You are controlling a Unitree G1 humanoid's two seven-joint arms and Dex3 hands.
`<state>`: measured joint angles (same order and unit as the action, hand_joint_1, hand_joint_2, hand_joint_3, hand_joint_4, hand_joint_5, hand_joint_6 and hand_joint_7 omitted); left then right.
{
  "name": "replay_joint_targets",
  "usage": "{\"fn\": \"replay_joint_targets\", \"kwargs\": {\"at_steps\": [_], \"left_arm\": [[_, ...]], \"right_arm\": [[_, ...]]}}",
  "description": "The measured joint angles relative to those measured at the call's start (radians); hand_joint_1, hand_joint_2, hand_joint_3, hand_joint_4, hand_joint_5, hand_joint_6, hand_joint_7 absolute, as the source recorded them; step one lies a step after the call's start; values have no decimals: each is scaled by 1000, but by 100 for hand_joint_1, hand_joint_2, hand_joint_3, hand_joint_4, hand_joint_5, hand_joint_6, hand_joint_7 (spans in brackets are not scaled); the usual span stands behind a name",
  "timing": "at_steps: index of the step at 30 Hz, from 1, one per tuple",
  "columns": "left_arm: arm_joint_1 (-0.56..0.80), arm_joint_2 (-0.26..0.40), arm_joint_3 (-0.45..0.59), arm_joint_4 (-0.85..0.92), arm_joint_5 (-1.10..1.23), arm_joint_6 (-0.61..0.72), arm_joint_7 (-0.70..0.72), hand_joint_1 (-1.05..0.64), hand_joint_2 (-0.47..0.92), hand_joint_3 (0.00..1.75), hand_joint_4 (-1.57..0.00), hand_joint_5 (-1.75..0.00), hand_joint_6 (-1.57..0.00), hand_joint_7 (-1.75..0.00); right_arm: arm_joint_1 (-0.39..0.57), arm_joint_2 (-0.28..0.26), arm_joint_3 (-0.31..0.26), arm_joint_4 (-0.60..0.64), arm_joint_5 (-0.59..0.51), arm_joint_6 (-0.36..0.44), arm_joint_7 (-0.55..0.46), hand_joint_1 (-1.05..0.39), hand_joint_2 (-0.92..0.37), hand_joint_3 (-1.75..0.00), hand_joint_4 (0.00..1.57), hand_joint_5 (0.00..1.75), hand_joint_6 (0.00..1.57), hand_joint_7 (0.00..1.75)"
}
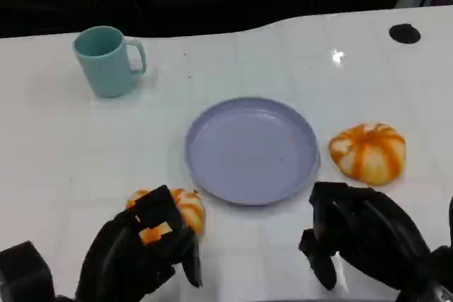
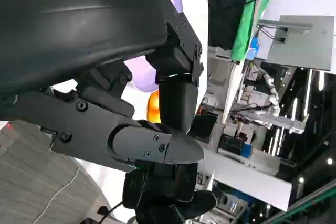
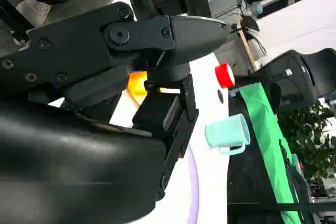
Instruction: Grasp the bread from the table and place it into the plate.
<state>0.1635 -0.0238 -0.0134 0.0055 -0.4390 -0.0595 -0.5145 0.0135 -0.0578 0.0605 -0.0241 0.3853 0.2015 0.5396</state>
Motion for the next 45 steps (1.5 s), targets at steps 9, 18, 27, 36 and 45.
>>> {"fn": "replay_joint_targets", "kwargs": {"at_steps": [9, 18, 27, 36, 45], "left_arm": [[0, 0, 0, 13, 0, -3, -6, -64, 92, 28, -92, -175, -68, -175], [-1, 0, 1, 14, 0, -4, -7, -60, 92, 29, -90, -175, -66, -175], [0, 5, 12, -45, 78, -62, 33, -61, 92, 27, -53, -174, -54, -135], [-32, 97, 20, -66, 398, -289, 154, -68, 92, 23, -22, -96, -35, -30], [-31, 283, 10, -243, 762, -236, 208, -73, 92, 18, -1, -70, -25, -8]], "right_arm": [[0, 0, 0, 0, 0, 0, 0, -92, -92, -36, 128, 164, 110, 158], [0, 0, 0, 0, 0, 0, 0, -92, -92, -37, 128, 163, 109, 158], [0, 1, 1, -1, 0, 0, -1, -93, -92, -38, 128, 163, 109, 158], [0, 3, 3, -2, 0, 1, -3, -93, -92, -37, 128, 164, 109, 158], [1, 3, 10, -12, -1, 9, -9, -92, -92, -39, 128, 164, 109, 158]]}}
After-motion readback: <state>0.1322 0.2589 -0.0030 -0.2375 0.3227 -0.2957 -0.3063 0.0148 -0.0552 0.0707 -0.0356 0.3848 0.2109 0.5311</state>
